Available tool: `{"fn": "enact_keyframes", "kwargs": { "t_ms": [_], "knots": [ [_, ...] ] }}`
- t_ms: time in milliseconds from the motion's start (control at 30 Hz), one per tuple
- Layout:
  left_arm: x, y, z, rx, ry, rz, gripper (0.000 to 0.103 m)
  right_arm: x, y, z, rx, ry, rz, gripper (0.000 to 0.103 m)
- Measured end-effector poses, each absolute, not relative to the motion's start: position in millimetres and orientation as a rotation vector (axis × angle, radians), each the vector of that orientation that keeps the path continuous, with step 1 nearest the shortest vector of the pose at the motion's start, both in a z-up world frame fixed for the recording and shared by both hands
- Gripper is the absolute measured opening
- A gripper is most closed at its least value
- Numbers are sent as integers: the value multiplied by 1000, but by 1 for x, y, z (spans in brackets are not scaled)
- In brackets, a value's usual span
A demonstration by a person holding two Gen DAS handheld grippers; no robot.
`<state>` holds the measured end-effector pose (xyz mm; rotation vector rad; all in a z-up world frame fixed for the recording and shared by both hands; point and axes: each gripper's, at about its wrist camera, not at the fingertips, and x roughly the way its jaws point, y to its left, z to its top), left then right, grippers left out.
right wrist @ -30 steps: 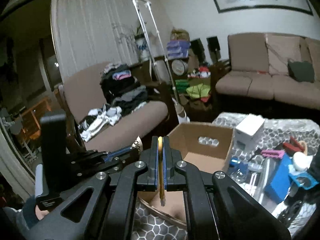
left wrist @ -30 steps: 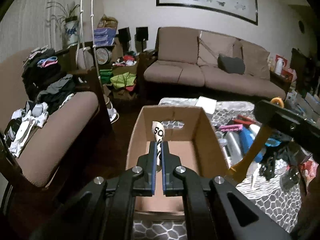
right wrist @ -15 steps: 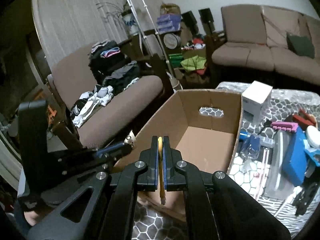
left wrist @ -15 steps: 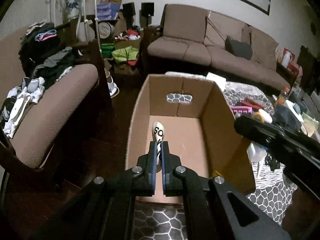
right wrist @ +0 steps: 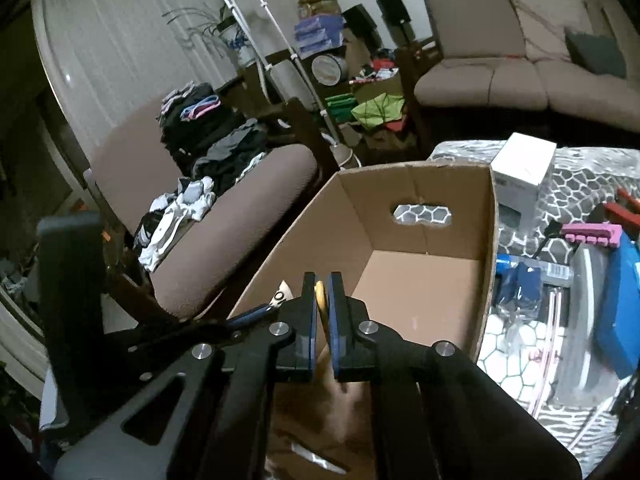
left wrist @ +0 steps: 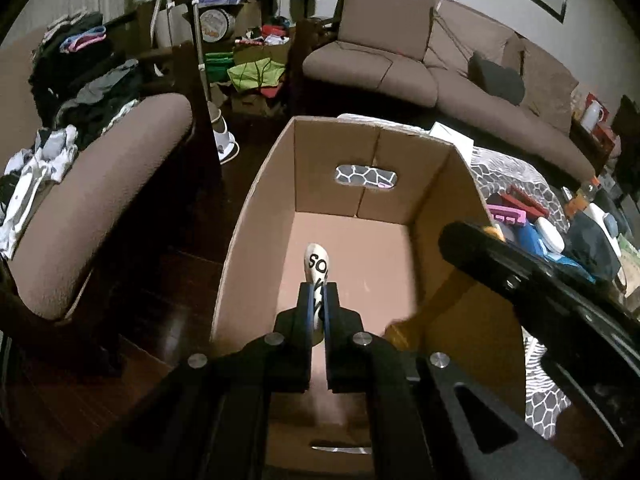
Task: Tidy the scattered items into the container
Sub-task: 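Open the left tool over the box while the right tool drops the brush inside, then move the right tool back over the table toward the black round lid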
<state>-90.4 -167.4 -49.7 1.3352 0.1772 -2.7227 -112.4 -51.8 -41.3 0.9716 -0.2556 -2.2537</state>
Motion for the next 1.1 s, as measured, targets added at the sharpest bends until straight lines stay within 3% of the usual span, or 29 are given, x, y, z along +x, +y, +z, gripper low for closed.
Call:
{"fn": "enact_keyframes", "kwargs": {
  "t_ms": [167,200,233,300,333,367,733,867,1100],
  "knots": [
    [-88,-166,-43,1308,152,-2700,16,-115,-45,-39,939,-283,-2276,21],
    [-88,-165,-41,1300,136,-2698,29,-115,-43,-37,932,-281,-2281,25],
    [-87,-164,-40,1291,118,-2698,52,-114,-42,-36,927,-276,-2287,34],
    [-85,-161,-37,1261,80,-2697,83,-113,-39,-32,918,-269,-2297,43],
    [-83,-159,-36,1241,79,-2708,86,-112,-38,-29,912,-266,-2301,49],
    [-81,-158,-35,1233,78,-2718,86,-111,-36,-27,907,-264,-2305,54],
    [-74,-154,-24,1206,91,-2780,86,-94,-15,1,863,-204,-2353,56],
    [-67,-150,-18,1154,63,-2803,86,-83,-6,7,859,-168,-2365,62],
    [-45,-135,-7,1068,-11,-2890,87,-54,27,18,861,18,-2437,65]
  ]
}}
